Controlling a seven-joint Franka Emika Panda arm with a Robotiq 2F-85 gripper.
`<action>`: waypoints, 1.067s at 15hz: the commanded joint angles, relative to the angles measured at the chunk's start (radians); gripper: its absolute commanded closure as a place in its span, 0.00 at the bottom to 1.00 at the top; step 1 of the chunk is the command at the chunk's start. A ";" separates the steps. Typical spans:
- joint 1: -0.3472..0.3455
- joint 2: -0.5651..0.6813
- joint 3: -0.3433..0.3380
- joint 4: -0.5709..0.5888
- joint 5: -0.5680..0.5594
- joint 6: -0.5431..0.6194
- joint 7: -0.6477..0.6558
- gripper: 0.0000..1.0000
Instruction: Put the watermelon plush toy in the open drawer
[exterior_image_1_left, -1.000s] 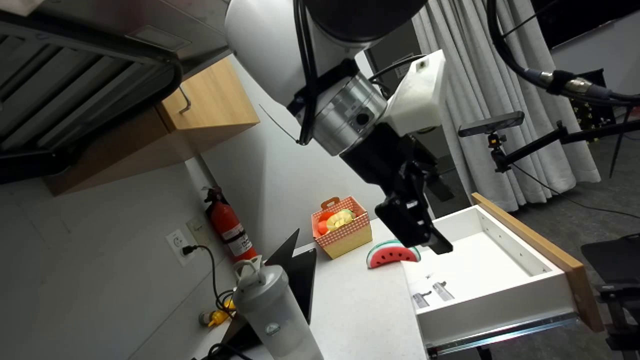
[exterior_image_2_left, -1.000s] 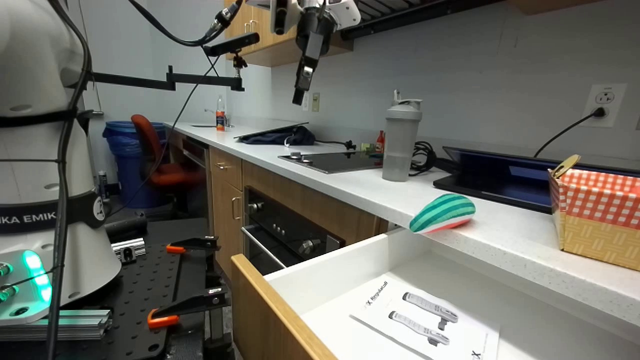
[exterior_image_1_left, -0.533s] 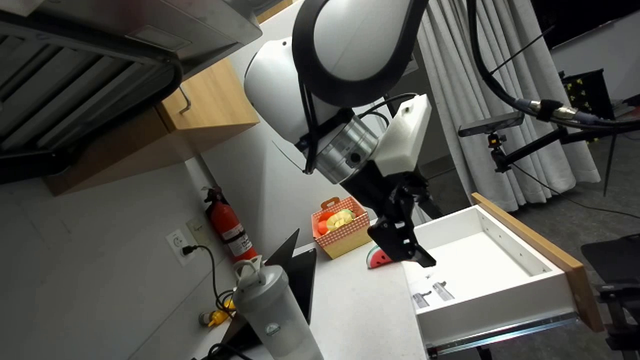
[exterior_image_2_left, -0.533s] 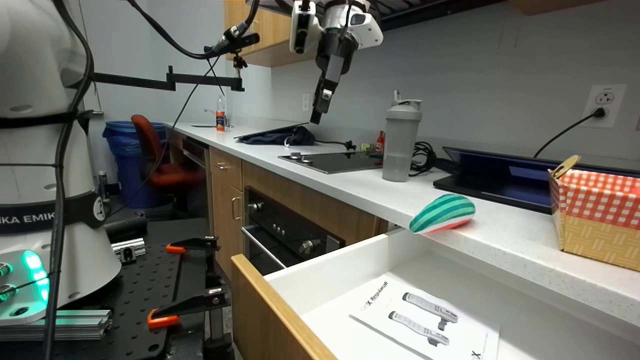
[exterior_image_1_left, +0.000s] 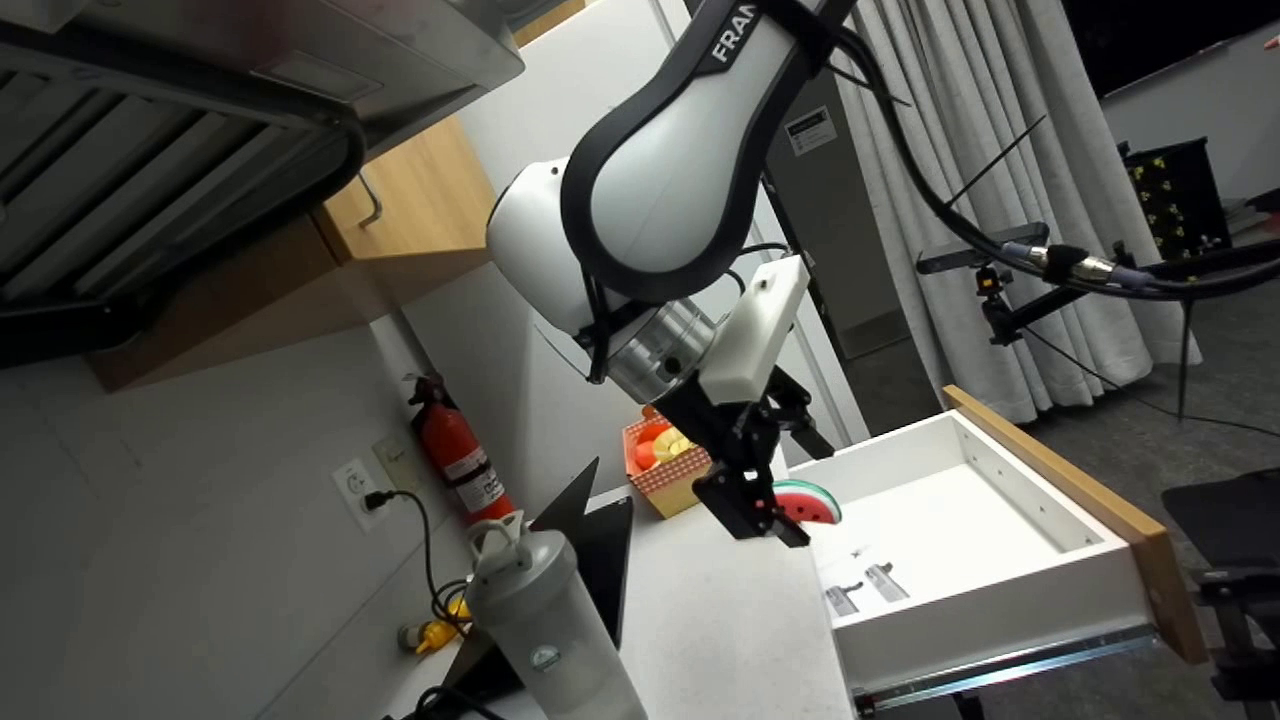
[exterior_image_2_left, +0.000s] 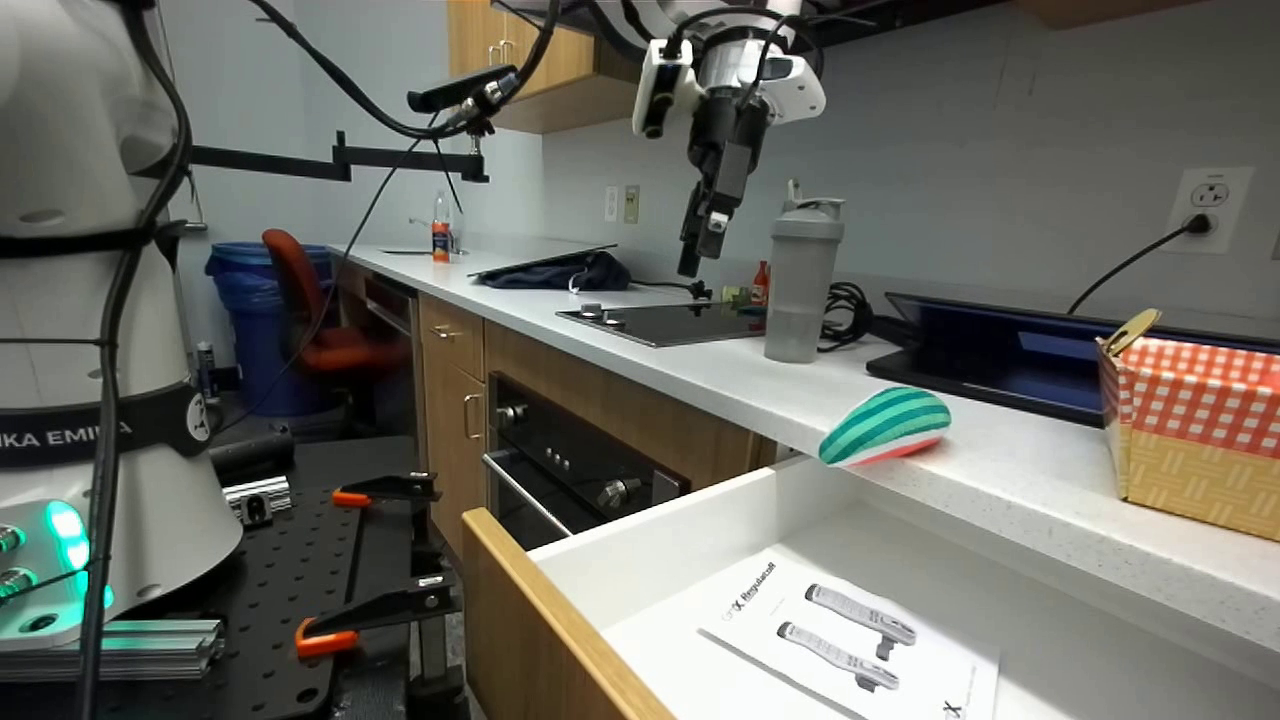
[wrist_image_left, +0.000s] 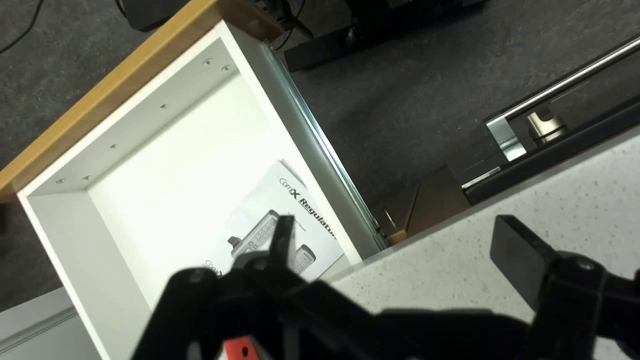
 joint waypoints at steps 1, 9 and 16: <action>0.012 0.083 -0.034 0.103 -0.030 0.007 0.008 0.00; 0.006 0.203 -0.106 0.200 -0.033 0.019 0.001 0.00; 0.005 0.309 -0.168 0.276 -0.031 0.032 -0.002 0.00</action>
